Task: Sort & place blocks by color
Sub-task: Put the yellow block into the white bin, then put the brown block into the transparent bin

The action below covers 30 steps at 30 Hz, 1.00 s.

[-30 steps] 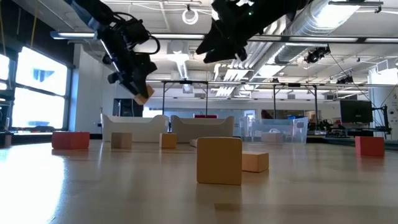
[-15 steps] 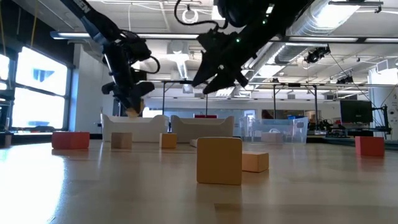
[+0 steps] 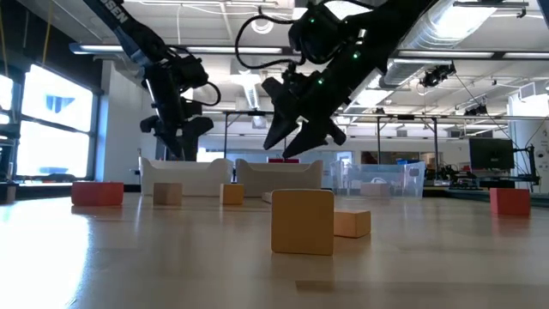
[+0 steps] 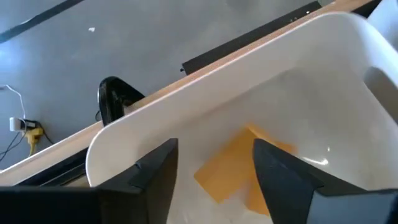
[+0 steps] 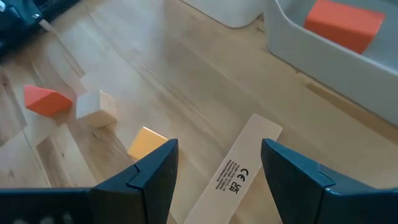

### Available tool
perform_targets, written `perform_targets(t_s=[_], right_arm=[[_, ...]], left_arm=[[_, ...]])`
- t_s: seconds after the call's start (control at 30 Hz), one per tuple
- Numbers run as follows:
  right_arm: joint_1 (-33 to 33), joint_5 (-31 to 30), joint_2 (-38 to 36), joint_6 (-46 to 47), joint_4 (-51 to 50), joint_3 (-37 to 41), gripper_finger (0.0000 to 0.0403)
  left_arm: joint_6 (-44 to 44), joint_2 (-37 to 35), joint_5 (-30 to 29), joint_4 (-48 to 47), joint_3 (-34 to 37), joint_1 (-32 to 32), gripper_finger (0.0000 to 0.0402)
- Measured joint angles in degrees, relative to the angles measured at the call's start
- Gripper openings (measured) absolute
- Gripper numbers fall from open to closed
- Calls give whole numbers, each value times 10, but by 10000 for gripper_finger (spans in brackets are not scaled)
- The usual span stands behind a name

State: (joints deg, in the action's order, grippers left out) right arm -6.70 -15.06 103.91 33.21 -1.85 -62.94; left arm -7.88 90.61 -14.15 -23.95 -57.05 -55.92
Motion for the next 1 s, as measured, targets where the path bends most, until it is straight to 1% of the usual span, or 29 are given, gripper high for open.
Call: perform_targets(t_s=[0.1, 0.3, 0.53, 0.8, 1.0], right_arm=[[0, -2, 7, 9, 0, 0, 216], [0, -22, 9, 13, 3, 0, 216], [0, -25, 9, 1, 46, 0, 216], [0, -18, 9, -1, 64, 0, 216], [2, -15, 33, 17, 58, 0, 216]], left_arm=[[10, 0, 14, -22, -18, 0, 208], [55, -3, 66, -90, -67, 2, 209], [75, -44, 96, -140, -76, 23, 208], [46, -122, 96, -204, -76, 81, 206], [35, -160, 95, -212, -76, 139, 208]])
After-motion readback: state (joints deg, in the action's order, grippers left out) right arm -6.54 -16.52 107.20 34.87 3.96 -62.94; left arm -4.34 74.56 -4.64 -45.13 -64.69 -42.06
